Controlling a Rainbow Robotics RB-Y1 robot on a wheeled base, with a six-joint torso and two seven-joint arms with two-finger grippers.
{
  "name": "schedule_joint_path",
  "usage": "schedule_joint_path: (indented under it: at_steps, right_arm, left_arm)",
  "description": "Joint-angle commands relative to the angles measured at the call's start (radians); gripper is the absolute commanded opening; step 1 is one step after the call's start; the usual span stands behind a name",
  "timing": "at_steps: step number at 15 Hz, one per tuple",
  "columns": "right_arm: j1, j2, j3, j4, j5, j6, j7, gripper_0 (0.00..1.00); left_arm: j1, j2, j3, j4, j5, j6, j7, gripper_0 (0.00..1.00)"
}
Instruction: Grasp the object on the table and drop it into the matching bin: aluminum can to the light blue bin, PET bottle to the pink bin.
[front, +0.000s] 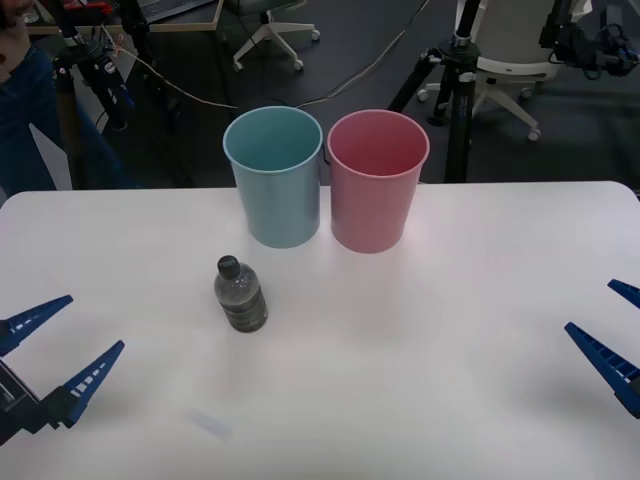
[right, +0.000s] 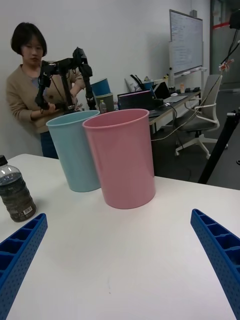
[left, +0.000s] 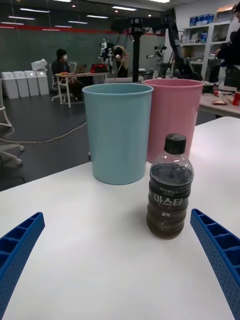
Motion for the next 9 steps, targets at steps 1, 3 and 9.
schedule_joint_path:
  at_steps: [1, 3, 9]
  right_arm:
    - [0.000, 0.000, 0.000, 0.000, 0.000, 0.000, 0.000, 1.00]
    - [0.000, 0.000, 0.000, 0.000, 0.000, 0.000, 0.000, 1.00]
    - [0.000, 0.000, 0.000, 0.000, 0.000, 0.000, 0.000, 1.00]
  left_arm:
    - [-0.014, 0.006, -0.079, 0.027, 0.009, 0.006, -0.040, 1.00]
    - [-0.016, 0.017, -0.134, 0.046, 0.020, 0.010, -0.097, 1.00]
    - [-0.025, 0.026, -0.187, 0.086, 0.036, 0.012, -0.108, 1.00]
